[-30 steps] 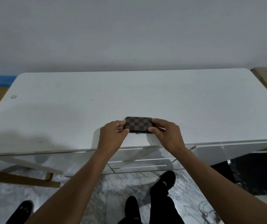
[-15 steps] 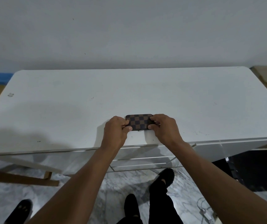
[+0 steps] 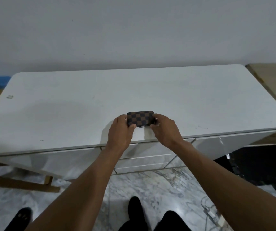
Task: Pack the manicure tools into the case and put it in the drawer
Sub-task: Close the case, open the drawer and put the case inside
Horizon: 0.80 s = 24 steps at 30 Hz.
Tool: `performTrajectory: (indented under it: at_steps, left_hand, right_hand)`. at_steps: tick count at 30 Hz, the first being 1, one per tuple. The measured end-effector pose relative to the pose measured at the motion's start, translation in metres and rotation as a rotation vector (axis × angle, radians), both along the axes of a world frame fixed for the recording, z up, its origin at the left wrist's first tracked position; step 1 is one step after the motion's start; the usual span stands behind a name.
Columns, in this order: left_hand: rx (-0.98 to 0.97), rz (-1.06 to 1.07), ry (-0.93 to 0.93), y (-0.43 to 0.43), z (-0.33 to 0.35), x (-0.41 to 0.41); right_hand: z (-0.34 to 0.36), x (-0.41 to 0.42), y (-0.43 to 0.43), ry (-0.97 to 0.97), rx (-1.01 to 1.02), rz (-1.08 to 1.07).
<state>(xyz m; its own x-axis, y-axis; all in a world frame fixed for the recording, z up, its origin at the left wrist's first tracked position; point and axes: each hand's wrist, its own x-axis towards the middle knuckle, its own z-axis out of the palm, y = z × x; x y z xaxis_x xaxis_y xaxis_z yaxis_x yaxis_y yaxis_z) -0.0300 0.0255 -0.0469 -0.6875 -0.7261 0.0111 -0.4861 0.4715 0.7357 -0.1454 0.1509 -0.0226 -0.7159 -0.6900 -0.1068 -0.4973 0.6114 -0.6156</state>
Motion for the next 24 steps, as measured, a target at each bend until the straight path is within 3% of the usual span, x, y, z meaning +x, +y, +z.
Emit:
performTrajectory:
  at_steps: [5,8,13,24]
  left_hand:
    - [-0.241,-0.094,0.073,0.038,-0.016,0.038]
    - [-0.32,-0.143,-0.008,0.058,-0.032,0.058]
    - [-0.335,-0.237,-0.201,0.072,-0.053,0.076]
    - [-0.408,-0.332,-0.428,0.064,-0.067,0.073]
  right_hand:
    - [-0.008,0.024,0.036,0.187,-0.021,0.088]
    - [-0.019,0.04,0.058,0.255,-0.012,0.127]
    - [-0.037,0.056,0.075,0.187,0.246,0.246]
    - [-0.066,0.064,0.054,0.183,0.439,0.202]
